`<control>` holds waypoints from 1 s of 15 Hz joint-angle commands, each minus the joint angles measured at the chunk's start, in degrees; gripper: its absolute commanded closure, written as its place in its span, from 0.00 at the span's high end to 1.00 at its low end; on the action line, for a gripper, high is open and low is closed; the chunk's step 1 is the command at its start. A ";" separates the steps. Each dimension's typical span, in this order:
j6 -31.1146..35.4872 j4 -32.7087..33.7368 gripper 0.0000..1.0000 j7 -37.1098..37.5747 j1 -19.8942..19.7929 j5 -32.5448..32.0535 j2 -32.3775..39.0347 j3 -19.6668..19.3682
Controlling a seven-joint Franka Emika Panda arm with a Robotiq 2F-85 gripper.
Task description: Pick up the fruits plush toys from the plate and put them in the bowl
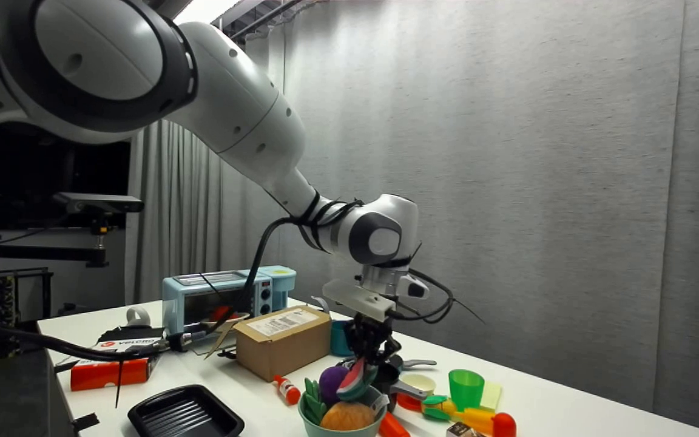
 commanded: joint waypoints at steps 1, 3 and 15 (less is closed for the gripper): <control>-6.25 -1.66 0.03 2.44 3.75 -0.11 -1.75 -1.10; -6.71 -2.34 0.03 4.84 5.91 -2.27 -1.32 -2.08; -4.12 -6.07 0.67 3.37 4.85 -8.00 -5.09 -6.60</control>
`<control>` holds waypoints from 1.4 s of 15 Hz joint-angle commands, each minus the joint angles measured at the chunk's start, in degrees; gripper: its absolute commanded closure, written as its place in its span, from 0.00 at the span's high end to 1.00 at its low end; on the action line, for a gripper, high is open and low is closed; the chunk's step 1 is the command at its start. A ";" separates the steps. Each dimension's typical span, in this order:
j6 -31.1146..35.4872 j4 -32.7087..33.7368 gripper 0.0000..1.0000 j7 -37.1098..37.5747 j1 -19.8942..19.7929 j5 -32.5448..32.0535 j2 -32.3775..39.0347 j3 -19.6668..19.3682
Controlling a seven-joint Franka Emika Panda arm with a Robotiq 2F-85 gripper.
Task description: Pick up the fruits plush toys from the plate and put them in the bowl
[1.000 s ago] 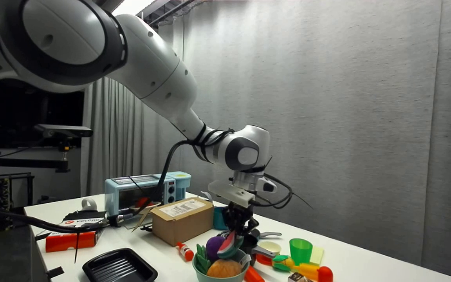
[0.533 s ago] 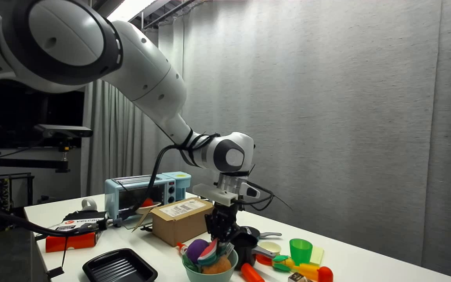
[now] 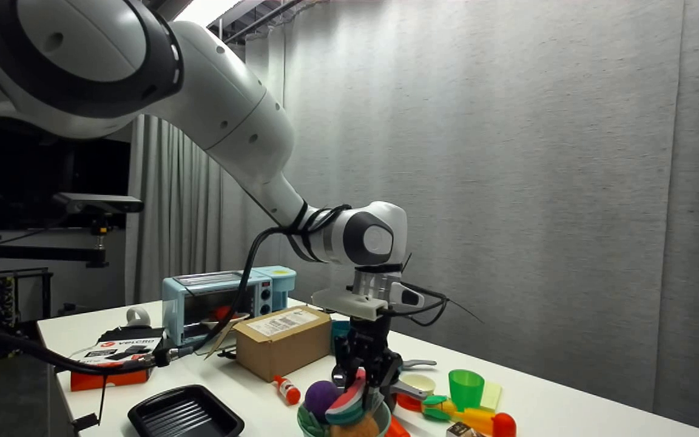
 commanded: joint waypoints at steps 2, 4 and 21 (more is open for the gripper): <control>1.00 -1.95 0.82 -3.42 -1.00 -0.61 -3.76 -0.30; 0.36 -1.38 0.97 -4.31 -1.63 -0.36 -4.22 -0.67; 21.77 -6.72 1.00 4.18 -7.30 -5.54 0.49 -10.67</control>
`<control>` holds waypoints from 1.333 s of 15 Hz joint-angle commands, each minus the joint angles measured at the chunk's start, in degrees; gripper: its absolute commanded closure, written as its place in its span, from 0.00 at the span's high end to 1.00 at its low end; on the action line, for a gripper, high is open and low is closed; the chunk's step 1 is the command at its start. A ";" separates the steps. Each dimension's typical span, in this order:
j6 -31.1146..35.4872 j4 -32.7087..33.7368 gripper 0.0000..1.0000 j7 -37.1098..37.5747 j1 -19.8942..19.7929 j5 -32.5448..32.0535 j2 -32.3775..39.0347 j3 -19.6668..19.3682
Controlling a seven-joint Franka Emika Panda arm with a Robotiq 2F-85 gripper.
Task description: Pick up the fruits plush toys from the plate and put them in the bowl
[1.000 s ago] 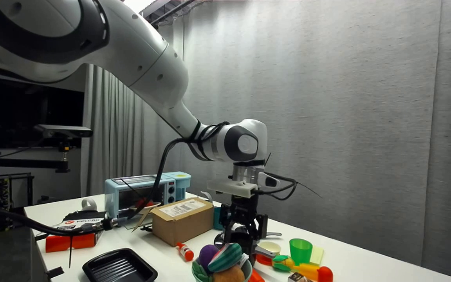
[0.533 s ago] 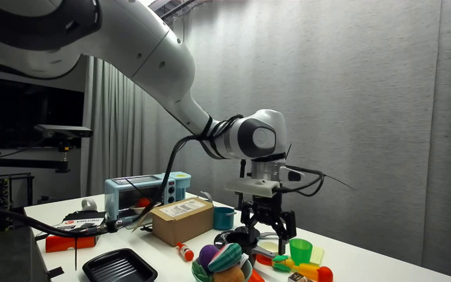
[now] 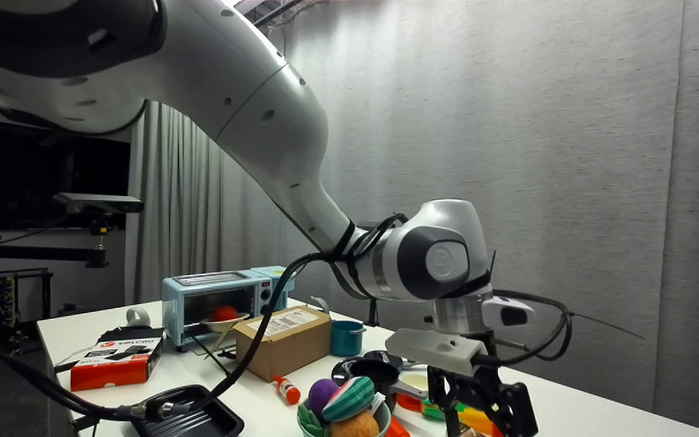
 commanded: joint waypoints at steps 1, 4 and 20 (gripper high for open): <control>-0.04 -1.05 1.00 1.82 -1.29 0.24 1.93 -0.02; -1.53 -0.99 1.00 -1.36 -4.22 5.41 3.19 2.36; 3.94 -2.09 1.00 0.22 -3.82 15.71 5.91 7.58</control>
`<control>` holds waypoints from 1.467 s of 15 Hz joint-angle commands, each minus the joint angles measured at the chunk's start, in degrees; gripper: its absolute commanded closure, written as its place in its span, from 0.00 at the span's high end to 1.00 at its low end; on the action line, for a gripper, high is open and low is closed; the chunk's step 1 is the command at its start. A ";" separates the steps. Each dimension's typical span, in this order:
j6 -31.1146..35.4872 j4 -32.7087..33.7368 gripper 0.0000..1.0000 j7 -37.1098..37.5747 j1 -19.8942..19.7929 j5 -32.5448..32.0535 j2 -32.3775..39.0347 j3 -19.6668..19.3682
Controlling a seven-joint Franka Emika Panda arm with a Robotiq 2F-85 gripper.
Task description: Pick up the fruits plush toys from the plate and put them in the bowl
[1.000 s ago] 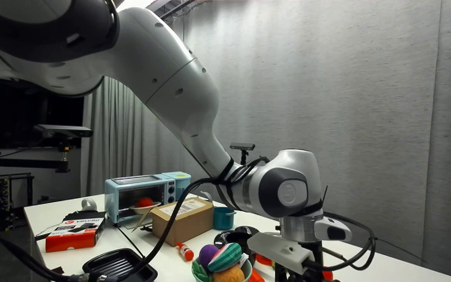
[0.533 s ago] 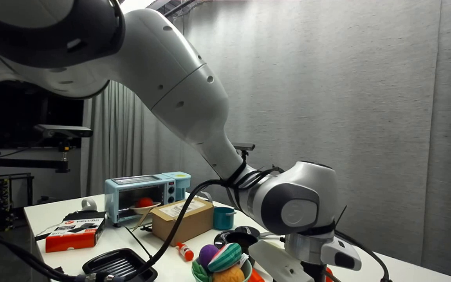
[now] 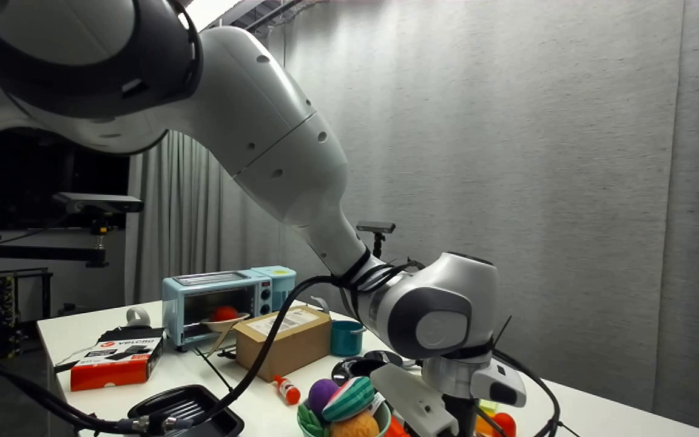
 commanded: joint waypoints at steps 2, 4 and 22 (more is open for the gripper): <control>6.83 -0.49 1.00 5.07 4.74 -0.24 1.35 0.10; 8.22 -0.50 1.00 4.07 4.35 -1.08 0.44 -0.90; 8.12 0.10 1.00 7.38 6.04 -12.00 -3.20 -6.73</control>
